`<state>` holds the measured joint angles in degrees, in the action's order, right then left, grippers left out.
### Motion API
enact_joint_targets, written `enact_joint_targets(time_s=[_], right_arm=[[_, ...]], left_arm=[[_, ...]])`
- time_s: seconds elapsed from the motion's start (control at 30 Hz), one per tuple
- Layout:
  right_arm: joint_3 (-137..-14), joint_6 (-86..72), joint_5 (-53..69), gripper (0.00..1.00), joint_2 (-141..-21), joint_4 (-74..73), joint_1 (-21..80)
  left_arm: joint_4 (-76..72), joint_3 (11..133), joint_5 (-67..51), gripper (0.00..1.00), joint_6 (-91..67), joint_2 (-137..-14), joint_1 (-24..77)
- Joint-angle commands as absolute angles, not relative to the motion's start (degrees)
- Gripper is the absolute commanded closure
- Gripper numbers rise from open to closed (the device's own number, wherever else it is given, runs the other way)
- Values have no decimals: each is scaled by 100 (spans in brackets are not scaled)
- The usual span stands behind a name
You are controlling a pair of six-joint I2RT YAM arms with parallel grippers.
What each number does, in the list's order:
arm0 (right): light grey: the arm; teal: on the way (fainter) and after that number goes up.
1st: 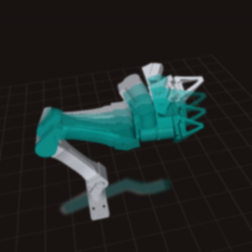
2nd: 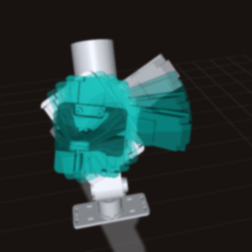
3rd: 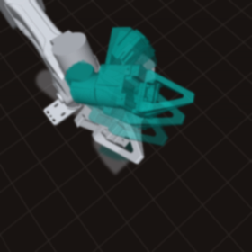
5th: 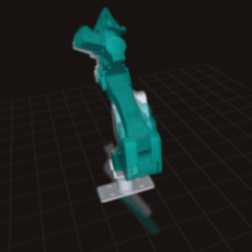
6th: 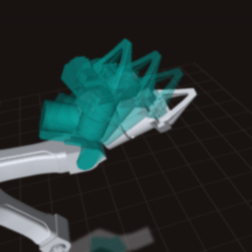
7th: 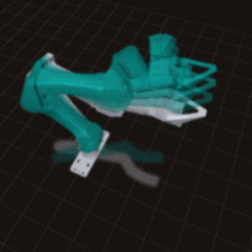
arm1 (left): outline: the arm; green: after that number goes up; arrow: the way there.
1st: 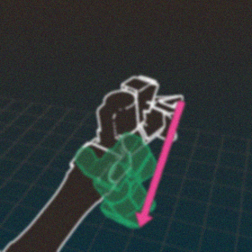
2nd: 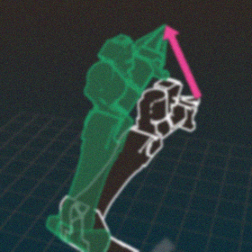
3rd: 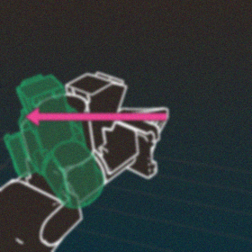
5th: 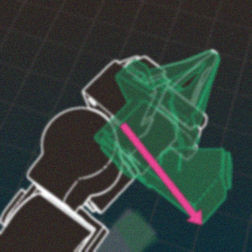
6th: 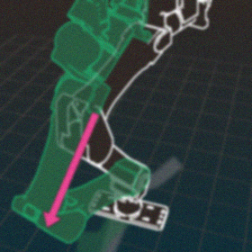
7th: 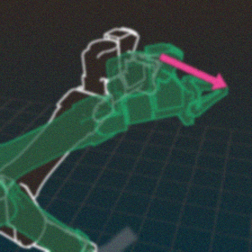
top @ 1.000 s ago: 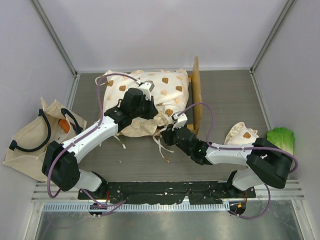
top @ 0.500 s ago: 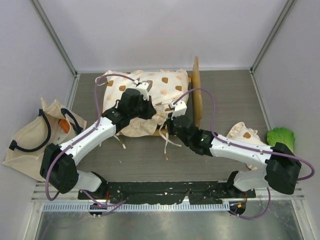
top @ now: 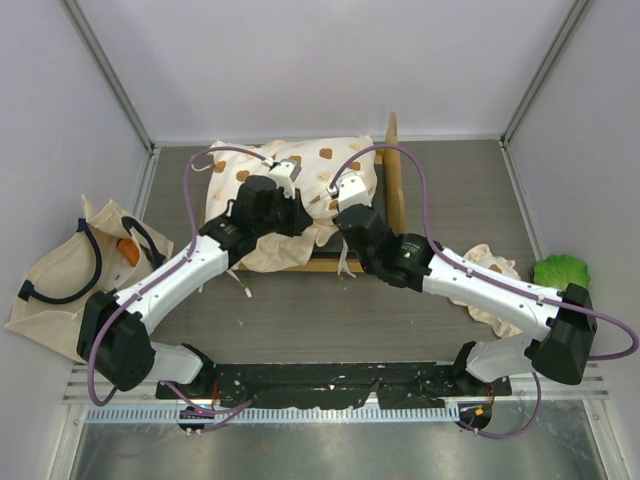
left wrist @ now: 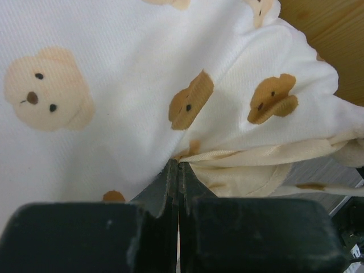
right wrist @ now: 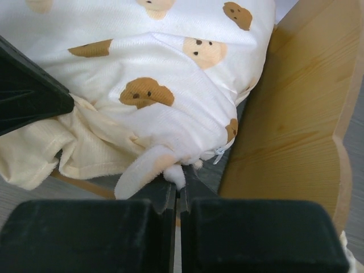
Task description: Set up the pet bed
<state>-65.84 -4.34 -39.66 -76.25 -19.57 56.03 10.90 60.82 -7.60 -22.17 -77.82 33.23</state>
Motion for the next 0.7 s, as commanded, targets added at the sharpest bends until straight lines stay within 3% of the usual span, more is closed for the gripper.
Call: enact_joint_targets(time_s=[0.0, 0.47, 0.67], right_arm=[[-7154, 69, -4614, 99, -7611, -2022, 5590], [-7049, 1159, -5187, 99, -7524, -336, 5590], [-7102, 1073, -5248, 99, -7646, -395, 5590]], left_arm=[[949, 6056, -764, 100, -2206, -7681, 3217], [932, 6108, -958, 100, -2188, -7717, 3217], [932, 6100, -967, 100, -2188, -7708, 3217]])
